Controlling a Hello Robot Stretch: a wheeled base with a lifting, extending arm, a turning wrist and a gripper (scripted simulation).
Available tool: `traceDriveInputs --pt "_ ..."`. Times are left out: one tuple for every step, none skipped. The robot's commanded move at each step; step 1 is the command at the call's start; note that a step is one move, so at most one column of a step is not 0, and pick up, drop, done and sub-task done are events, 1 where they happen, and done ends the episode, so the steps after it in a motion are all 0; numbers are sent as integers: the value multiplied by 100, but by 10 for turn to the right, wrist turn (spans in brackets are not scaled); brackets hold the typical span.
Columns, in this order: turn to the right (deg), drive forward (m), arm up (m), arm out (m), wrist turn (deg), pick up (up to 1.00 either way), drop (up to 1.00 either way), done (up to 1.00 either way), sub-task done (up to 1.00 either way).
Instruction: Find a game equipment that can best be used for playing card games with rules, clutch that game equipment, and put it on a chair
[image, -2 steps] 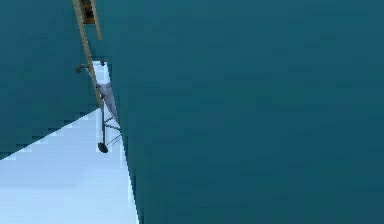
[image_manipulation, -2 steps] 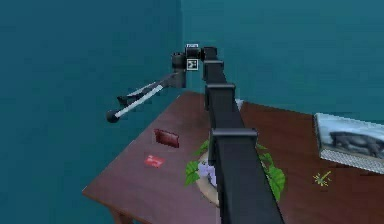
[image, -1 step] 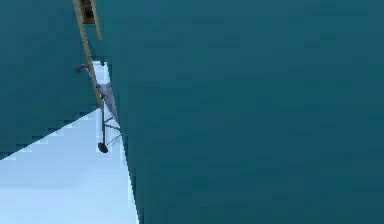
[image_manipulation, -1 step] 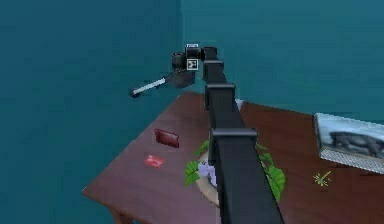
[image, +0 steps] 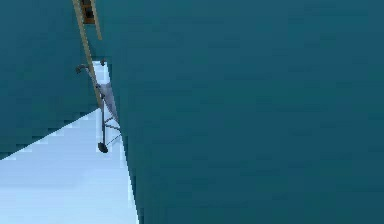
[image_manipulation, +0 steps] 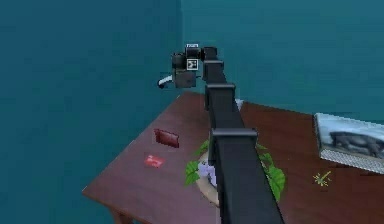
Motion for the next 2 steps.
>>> traceDriveInputs --pt "0 0 -30 0 0 0 0 0 0" --pt "0 0 0 0 0 100 0 0 0"
